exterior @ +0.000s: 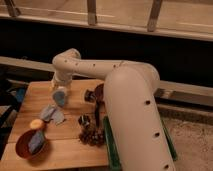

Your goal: Stack cups on top of each other

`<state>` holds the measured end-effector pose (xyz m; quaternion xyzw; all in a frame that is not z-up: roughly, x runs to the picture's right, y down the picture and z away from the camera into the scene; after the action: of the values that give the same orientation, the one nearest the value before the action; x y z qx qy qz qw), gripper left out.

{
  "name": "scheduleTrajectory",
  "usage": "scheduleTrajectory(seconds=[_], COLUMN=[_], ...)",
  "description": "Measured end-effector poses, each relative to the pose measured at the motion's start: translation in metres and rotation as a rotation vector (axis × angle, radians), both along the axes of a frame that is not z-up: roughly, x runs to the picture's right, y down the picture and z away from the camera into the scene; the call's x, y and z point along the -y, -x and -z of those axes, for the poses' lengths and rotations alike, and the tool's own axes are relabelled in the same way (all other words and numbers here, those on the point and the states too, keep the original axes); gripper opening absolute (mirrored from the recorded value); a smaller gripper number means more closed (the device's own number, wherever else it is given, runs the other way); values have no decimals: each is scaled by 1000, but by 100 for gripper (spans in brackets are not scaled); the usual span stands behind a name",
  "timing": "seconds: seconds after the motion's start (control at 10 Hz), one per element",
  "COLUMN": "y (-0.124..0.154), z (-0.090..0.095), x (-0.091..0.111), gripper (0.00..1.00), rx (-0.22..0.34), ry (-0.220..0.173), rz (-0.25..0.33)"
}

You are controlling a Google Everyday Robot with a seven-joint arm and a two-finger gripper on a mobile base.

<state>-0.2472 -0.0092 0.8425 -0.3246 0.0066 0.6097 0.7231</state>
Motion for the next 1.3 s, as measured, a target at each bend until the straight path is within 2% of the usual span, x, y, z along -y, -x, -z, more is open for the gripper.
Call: scheduleTrajectory(seconds=[0.4,0.8,1.0,1.1,1.3], y=[-8,-14,-17,-16,-11], z=[-24,-48,-59,-64,-66], x=[-10,-29,-36,-41,-49], gripper=[65,65,63,56,34], rx=[-35,-54,-50,-44,-26], ry=[37,98,132,147,167], rz=[-10,-31,-64,-76,-93])
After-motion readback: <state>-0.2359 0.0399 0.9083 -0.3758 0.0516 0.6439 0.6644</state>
